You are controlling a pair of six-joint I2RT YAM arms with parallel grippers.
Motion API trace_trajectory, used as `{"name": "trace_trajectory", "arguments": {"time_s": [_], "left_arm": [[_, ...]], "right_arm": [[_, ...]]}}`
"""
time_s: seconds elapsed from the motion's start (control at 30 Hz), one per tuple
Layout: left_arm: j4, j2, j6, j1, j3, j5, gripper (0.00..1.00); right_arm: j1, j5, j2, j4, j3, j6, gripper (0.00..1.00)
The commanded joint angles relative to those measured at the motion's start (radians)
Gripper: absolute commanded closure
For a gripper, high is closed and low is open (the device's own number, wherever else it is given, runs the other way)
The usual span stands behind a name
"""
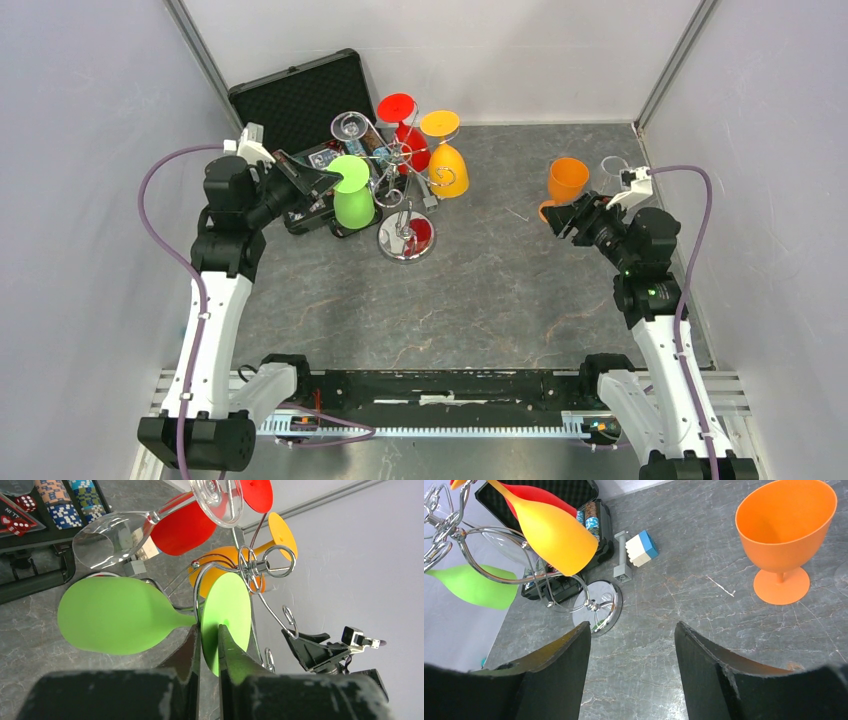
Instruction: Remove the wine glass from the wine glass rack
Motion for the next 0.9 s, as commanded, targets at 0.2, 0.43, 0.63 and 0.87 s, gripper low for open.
{"name": "trace_trajectory", "arguments": {"time_s": [0.2, 0.43, 0.63, 0.87], "left_arm": [[0.038, -0.068, -0.087, 0.003, 0.035, -0.002, 0.98], [0.066, -0.086, -0.135, 0.002, 0.076, -0.04, 0.98], [0.062, -0.09, -0.132, 0.002, 0.042, -0.048, 0.91], [0.021, -0.091, -0.085, 0.002, 0.045, -0.048, 0.47]], "right_arm": [[-0.004, 0.048, 0.025, 0.065, 0.033, -0.011, 0.33], [-0.004, 0.049, 0.02, 0.068, 0.025, -0.009, 0.33], [-0.004, 0.045, 0.02, 0.068, 0.016, -0.007, 0.33], [-0.004, 0.044, 0.015, 0.067, 0.004, -0.009, 0.33]]}}
